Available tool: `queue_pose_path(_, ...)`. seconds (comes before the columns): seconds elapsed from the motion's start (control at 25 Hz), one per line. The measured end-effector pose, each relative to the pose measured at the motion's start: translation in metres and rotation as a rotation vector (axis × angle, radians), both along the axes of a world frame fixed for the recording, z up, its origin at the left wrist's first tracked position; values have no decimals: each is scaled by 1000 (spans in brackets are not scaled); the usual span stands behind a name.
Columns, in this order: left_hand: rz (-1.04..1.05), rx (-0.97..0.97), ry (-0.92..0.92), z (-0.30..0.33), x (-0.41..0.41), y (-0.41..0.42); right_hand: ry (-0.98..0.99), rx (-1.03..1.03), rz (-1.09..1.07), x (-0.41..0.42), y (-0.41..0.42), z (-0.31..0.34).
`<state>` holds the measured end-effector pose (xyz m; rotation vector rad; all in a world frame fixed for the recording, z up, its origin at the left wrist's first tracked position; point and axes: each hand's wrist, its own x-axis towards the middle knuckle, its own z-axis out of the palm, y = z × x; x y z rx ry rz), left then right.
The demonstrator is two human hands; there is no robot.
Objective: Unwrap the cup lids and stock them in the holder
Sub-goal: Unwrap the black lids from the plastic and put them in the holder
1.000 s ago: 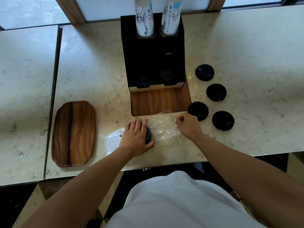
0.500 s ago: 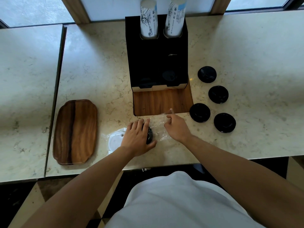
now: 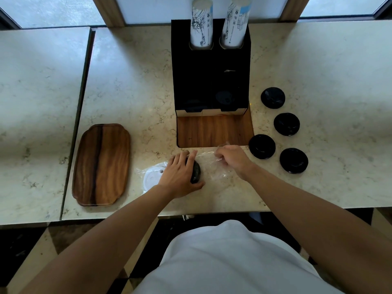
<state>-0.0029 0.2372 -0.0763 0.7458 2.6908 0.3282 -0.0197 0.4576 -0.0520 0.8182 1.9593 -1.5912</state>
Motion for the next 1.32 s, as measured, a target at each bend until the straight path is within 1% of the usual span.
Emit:
queue_pose_path(0.16, -5, -8, -10, 1, 0, 1, -74, -134, -24, -5, 1, 11)
queue_pose_path(0.36, 17, 36, -29, 2, -3, -1, -262, -391, -175, -7, 5, 11)
queue_pose_path(0.48, 26, 62, -75, 3, -3, -2, -328, -471, -90, -10, 4, 9)
queue_pose_path(0.6, 34, 80, -88, 7, -3, -5, -295, -432, 3, -14, -3, 9)
queue_pose_path(0.72, 28, 67, -32, 11, -4, -11, -247, -394, 68, -16, -3, 5)
queue_pose_path(0.84, 46, -24, 38, 12, -2, -25, -232, -374, 134, -16, -4, 2)
queue_pose_path(0.96, 45, -161, 34, 8, -1, -39, -225, -329, 187, -15, -5, 2)
queue_pose_path(1.04, 44, -209, 25, 5, -1, -43, -223, -318, 208, -15, -6, 4)
queue_pose_path(1.2, 35, -206, 62, 4, -2, -41, -223, -276, 236, -15, -14, 6)
queue_pose_path(1.32, 45, -189, 53, 4, -1, -41, -235, -227, 227, -15, -17, 4)
